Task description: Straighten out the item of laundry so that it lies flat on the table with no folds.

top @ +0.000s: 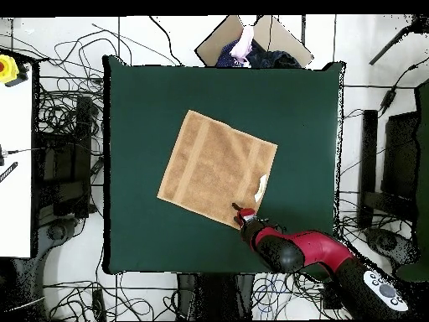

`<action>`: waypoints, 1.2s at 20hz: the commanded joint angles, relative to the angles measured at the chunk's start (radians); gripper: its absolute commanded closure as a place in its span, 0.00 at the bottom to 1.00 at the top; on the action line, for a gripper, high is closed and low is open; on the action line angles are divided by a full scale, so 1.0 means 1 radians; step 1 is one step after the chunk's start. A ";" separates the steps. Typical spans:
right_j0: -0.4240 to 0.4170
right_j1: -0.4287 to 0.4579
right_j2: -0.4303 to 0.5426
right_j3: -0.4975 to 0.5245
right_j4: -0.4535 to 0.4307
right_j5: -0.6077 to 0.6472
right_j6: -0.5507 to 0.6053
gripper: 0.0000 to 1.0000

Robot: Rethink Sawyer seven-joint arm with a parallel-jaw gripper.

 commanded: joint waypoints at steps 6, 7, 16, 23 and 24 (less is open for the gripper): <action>0.085 -0.016 -0.248 -0.267 -0.092 0.207 0.085 0.00; 0.087 -0.020 -0.262 -0.273 -0.086 0.190 0.118 0.00; 0.123 -0.035 -0.389 -0.312 0.028 0.045 0.322 0.00; 0.114 -0.042 -0.408 -0.305 0.120 0.058 0.260 0.00; 0.114 -0.044 -0.410 -0.305 0.127 0.057 0.255 0.00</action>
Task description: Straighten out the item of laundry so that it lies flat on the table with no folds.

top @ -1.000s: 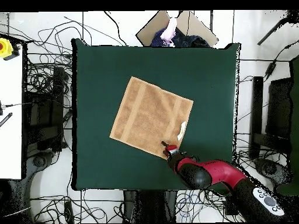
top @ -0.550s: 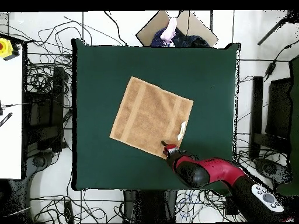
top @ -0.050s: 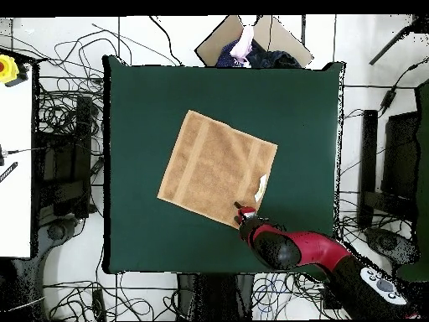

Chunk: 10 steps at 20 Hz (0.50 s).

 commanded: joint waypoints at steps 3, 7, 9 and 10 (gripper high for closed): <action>-0.013 0.014 -0.271 -0.299 -0.036 0.144 0.183 0.00; -0.016 0.013 -0.266 -0.314 -0.048 0.149 0.152 0.00; -0.018 0.011 -0.264 -0.319 -0.051 0.154 0.142 0.00; -0.019 0.009 -0.263 -0.320 -0.052 0.157 0.138 0.00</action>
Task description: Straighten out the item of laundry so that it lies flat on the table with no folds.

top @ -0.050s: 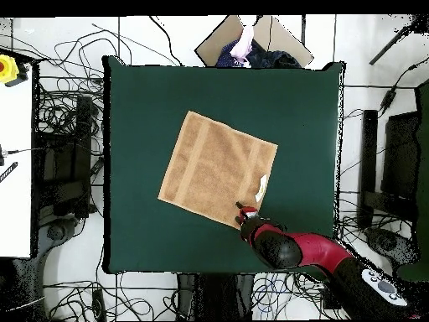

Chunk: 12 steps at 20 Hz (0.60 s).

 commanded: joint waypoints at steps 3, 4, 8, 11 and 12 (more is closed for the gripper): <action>-0.027 0.007 -0.246 -0.322 -0.076 0.168 0.127 0.00; -0.029 0.006 -0.245 -0.324 -0.075 0.170 0.125 0.00; -0.036 0.003 -0.243 -0.332 -0.075 0.171 0.119 0.00; -0.045 0.005 -0.236 -0.338 -0.076 0.181 0.102 0.00; -0.050 0.006 -0.231 -0.341 -0.079 0.186 0.090 0.00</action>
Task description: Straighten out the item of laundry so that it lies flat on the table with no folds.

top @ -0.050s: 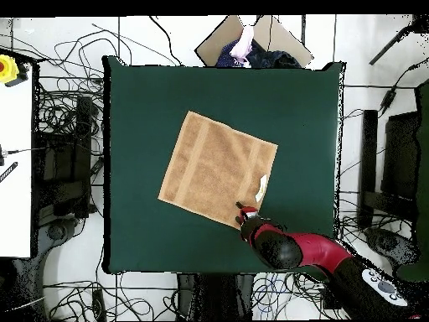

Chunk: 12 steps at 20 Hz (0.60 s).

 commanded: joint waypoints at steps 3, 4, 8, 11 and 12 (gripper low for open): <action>-0.035 0.004 -0.245 -0.352 -0.093 0.178 0.098 0.00; -0.005 -0.003 -0.276 -0.359 -0.100 0.155 0.140 0.00; 0.016 -0.016 -0.304 -0.359 -0.088 0.140 0.176 0.00; 0.015 -0.025 -0.306 -0.350 -0.075 0.145 0.166 0.00; 0.017 -0.028 -0.309 -0.347 -0.072 0.147 0.165 0.00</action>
